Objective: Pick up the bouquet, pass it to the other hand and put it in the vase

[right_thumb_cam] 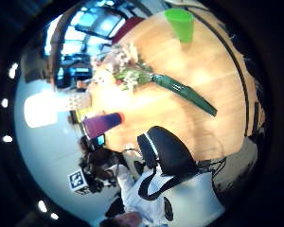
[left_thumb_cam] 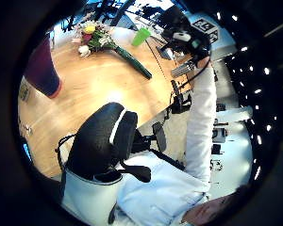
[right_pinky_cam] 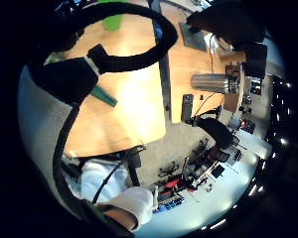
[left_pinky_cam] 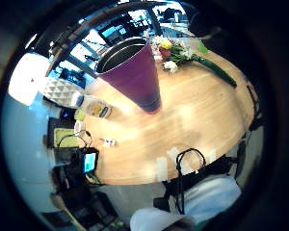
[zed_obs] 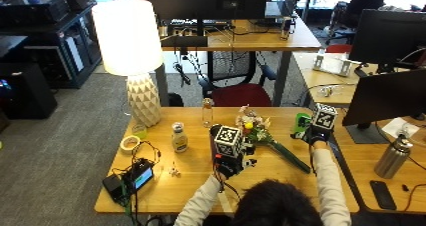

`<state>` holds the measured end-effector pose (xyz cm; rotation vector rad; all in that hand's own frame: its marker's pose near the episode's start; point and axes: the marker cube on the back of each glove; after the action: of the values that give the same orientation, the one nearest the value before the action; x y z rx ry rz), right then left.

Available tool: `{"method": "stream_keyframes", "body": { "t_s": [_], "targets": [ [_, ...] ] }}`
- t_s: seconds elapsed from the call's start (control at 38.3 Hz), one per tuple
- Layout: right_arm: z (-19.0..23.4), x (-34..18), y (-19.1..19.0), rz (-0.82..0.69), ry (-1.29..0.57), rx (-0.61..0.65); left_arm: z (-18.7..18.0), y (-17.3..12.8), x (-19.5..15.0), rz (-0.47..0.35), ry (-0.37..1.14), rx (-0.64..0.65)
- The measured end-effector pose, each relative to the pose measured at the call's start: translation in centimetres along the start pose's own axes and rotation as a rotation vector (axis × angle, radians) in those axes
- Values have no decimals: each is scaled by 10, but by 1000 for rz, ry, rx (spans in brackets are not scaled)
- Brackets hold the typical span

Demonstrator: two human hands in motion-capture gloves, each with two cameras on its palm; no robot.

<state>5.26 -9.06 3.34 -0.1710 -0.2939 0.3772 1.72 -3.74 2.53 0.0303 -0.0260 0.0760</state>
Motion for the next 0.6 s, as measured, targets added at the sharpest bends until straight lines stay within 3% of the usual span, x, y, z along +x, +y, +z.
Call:
{"method": "stream_keyframes", "body": {
  "t_s": [0.1, 0.23, 0.6],
  "targets": [
    [20, -4, 39, 80, -16, -124, -1, 1, -4, -15, 11, -15],
    [56, 3, 24, 113, -8, -137, -1, -1, -7, -26, 30, -26],
    [134, 11, 17, 155, -5, -354, 9, -9, -17, -16, 23, -24]
  ]
}}
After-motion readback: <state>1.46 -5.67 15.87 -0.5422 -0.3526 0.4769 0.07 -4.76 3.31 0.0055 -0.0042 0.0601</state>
